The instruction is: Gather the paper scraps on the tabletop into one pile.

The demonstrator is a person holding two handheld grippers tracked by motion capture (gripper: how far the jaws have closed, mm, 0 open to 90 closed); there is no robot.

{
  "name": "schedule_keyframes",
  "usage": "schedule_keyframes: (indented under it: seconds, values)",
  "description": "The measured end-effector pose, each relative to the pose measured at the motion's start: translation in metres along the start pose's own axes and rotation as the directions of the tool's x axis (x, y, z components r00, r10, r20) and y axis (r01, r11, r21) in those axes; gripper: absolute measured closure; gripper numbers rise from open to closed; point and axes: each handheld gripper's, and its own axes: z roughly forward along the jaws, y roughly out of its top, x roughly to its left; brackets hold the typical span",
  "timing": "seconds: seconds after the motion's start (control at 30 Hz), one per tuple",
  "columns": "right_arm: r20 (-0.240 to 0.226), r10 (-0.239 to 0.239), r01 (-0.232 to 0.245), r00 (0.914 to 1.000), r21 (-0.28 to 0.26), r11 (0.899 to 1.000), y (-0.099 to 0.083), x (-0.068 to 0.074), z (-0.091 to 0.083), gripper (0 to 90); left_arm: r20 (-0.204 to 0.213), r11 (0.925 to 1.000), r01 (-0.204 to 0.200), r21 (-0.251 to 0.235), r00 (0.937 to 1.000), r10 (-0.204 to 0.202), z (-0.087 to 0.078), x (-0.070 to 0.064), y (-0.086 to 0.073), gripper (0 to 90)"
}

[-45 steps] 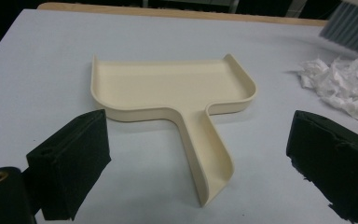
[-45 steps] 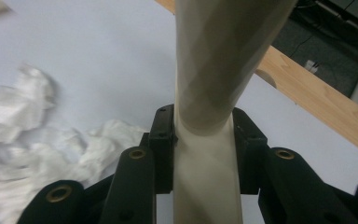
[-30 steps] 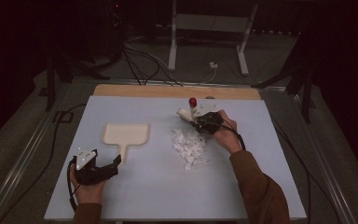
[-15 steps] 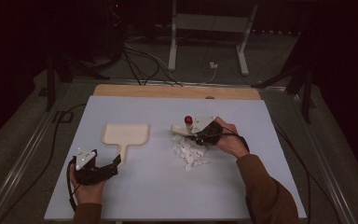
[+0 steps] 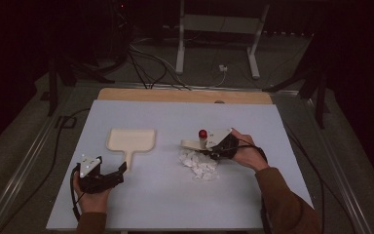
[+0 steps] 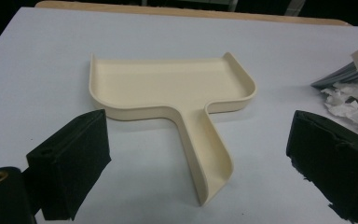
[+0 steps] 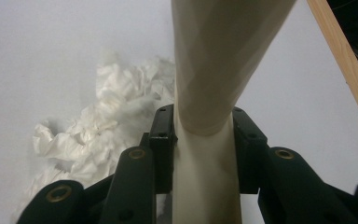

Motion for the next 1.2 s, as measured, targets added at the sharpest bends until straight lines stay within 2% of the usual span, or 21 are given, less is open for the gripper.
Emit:
schedule_keyframes:
  seconds: [0.2,0.4,0.47,0.67,0.77,0.87,0.9,0.97,1.13,1.2]
  values:
    - [0.029,0.065,-0.064,0.9975,-0.019,0.998,0.000,-0.006,-0.001,66.6,0.000,1.0000,0.001,0.001,1.0000,-0.001,0.000,0.000,0.000,6.8]
    - [0.080,0.127,-0.125,0.9887,-0.027,0.992,0.000,-0.011,0.001,66.6,0.000,1.0000,0.001,-0.001,1.0000,-0.001,0.000,0.000,0.000,6.8]
    - [0.094,0.156,-0.154,0.9833,-0.035,0.987,-0.001,-0.014,0.000,66.6,0.000,1.0000,0.004,-0.002,1.0000,-0.004,0.000,0.001,0.000,6.8]
    - [0.124,0.253,-0.246,0.9596,-0.066,0.967,-0.007,-0.023,-0.006,66.6,0.000,1.0000,0.001,-0.001,1.0000,-0.001,0.000,0.001,0.000,6.8]
    - [0.149,0.276,-0.270,0.9495,-0.063,0.961,-0.009,-0.025,-0.009,66.6,0.000,1.0000,0.002,-0.003,1.0000,-0.002,0.000,0.000,0.000,6.8]
    - [0.161,0.314,-0.307,0.9357,-0.068,0.949,-0.012,-0.028,-0.015,66.6,0.000,1.0000,0.001,-0.003,1.0000,-0.001,-0.001,0.000,0.000,6.8]
    - [0.169,0.334,-0.327,0.9273,-0.067,0.943,-0.013,-0.028,-0.018,66.5,0.000,1.0000,0.000,-0.002,1.0000,0.000,-0.001,0.000,0.000,6.8]
    - [0.177,0.357,-0.350,0.9173,-0.066,0.934,-0.014,-0.029,-0.023,66.5,-0.001,1.0000,0.000,-0.003,1.0000,0.000,-0.001,0.000,0.000,6.8]
    - [0.203,0.432,-0.430,0.8788,-0.058,0.901,-0.025,-0.031,-0.035,66.5,-0.003,1.0000,0.000,-0.006,1.0000,0.000,-0.003,0.000,-0.001,6.8]
    - [0.202,0.472,-0.471,0.8582,-0.053,0.880,-0.030,-0.030,-0.039,66.6,-0.003,1.0000,0.000,-0.006,1.0000,0.000,-0.003,0.000,-0.001,6.8]
